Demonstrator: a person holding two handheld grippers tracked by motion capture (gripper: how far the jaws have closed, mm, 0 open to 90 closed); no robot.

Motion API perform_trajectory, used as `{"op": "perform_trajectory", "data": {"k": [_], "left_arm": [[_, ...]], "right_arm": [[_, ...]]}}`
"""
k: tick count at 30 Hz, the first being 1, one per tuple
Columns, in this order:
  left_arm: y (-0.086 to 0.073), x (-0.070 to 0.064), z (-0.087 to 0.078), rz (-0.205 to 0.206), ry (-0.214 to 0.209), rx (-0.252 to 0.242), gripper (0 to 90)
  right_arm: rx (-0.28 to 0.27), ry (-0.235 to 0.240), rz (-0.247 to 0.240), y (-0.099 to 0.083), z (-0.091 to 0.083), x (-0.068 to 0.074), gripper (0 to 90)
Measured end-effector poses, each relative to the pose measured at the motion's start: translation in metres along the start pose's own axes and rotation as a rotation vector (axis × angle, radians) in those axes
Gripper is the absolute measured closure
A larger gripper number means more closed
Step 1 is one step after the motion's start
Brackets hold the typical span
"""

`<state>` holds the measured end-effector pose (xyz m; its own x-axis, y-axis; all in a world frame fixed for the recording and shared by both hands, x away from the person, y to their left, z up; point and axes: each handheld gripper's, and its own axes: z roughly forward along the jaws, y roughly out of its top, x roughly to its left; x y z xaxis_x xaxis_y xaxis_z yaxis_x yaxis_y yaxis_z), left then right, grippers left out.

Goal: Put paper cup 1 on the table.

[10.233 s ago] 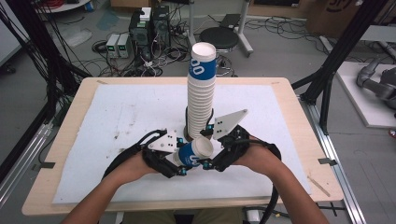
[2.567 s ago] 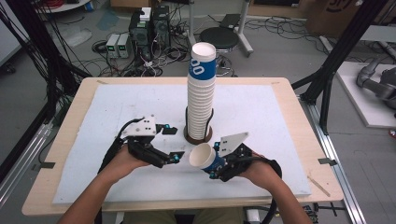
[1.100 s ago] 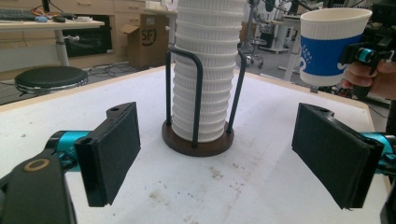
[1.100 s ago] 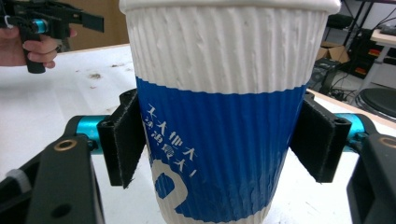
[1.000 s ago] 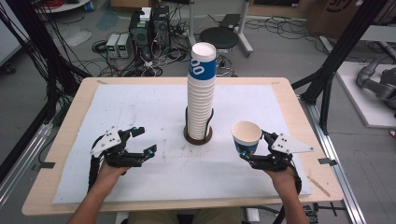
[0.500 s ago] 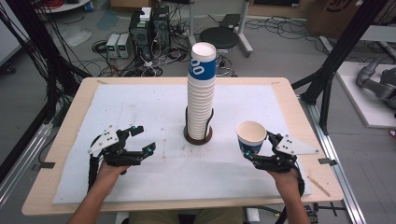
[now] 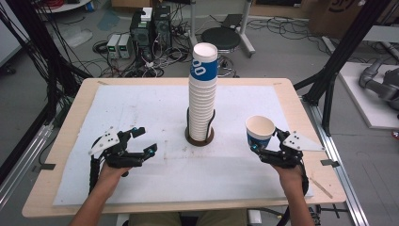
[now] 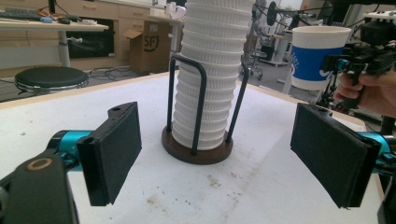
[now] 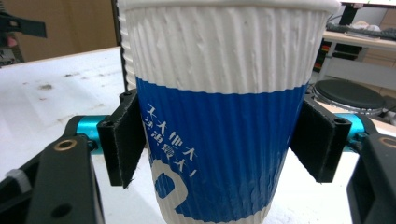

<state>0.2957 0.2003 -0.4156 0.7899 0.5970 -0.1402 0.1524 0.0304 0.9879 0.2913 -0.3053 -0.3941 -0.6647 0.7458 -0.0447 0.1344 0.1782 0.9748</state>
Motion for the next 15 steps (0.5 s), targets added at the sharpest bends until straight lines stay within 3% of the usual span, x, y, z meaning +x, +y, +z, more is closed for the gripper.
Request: {"op": "perform_trajectory", "data": {"k": [5, 7, 15], "left_arm": [[-0.001, -0.001, 0.001, -0.002, 0.000, 0.005, 16.2], [-0.001, -0.001, 0.002, 0.000, 0.000, 0.007, 16.2], [-0.003, -0.001, 0.003, 0.000, 0.000, 0.013, 16.2]], "right_arm": [[0.016, -0.029, 0.012, -0.004, 0.006, -0.010, 26.6], [0.018, -0.069, 0.027, -0.006, 0.011, -0.017, 26.6], [0.033, -0.152, 0.079, -0.015, 0.023, -0.031, 26.6]]}}
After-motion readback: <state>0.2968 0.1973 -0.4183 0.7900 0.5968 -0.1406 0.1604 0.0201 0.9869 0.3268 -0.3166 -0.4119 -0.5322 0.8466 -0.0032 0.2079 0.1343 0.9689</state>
